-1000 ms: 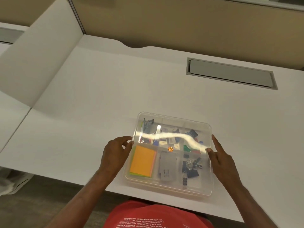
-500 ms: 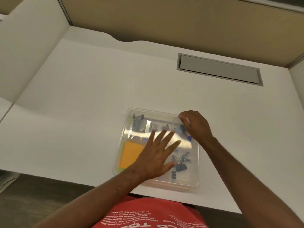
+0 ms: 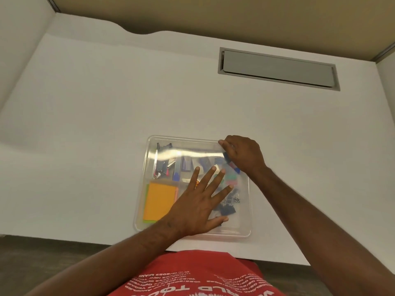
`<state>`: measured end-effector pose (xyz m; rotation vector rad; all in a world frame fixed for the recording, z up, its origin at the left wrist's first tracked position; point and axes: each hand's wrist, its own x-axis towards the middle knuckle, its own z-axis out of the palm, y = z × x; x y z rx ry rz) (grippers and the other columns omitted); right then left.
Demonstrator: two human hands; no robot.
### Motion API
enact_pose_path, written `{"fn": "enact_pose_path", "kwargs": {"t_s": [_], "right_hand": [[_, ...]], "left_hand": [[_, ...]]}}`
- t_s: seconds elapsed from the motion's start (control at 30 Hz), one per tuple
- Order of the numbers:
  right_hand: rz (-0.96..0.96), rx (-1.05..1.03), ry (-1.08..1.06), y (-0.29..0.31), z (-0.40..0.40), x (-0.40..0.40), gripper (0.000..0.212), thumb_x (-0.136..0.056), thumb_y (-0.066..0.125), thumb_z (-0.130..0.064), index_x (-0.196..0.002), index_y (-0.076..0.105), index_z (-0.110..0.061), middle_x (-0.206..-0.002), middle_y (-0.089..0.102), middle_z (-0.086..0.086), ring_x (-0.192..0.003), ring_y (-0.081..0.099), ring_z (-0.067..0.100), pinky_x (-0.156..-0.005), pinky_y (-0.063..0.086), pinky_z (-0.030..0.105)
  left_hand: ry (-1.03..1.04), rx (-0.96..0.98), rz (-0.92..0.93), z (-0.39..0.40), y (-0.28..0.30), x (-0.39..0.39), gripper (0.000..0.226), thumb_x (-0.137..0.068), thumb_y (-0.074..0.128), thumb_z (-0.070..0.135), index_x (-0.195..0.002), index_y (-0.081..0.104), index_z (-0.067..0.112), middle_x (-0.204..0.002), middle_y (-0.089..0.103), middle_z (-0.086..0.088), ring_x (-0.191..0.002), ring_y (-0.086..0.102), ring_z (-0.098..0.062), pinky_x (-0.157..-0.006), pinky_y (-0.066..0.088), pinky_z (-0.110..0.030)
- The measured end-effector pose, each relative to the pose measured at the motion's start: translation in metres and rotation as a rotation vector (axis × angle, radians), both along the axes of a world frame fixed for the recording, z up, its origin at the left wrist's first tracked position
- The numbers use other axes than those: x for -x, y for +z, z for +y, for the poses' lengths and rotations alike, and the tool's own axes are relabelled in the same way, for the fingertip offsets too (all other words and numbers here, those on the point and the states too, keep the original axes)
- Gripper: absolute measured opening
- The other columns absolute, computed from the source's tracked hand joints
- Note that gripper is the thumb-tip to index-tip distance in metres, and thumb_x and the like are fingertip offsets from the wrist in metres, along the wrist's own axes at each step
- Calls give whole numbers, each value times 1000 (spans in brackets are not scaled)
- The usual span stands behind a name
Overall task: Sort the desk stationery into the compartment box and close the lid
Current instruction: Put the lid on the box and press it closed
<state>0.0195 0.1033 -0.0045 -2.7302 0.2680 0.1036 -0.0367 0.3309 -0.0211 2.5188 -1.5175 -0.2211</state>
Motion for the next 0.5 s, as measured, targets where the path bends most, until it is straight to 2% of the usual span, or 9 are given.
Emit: {"fn": "enact_pose_path", "kwargs": {"t_s": [0.2, 0.37, 0.5], "right_hand": [[9, 2, 7, -5, 0, -2, 62, -95, 21, -61, -71, 58, -16, -68, 60, -2, -64, 56, 17, -66, 50, 35], [-32, 64, 77, -7, -1, -2, 56, -96, 13, -61, -71, 45, -23, -66, 48, -8, -60, 47, 13, -58, 38, 29], [-25, 43, 74, -8, -2, -2, 53, -97, 17, -59, -74, 50, -24, -70, 54, -9, -63, 51, 11, -61, 45, 30]], "left_hand": [[1, 8, 9, 0, -1, -1, 80, -93, 29, 73, -158, 13, 29, -166, -2, -10, -153, -3, -33, -118, 4, -65], [-5, 26, 18, 1, 0, -1, 82, -92, 32, 72, -158, 9, 28, -166, -2, -11, -153, -1, -33, -118, 1, -64], [-12, -12, 16, 2, 4, -3, 81, -92, 32, 72, -158, 10, 29, -166, -2, -10, -153, -3, -32, -117, 0, -63]]}}
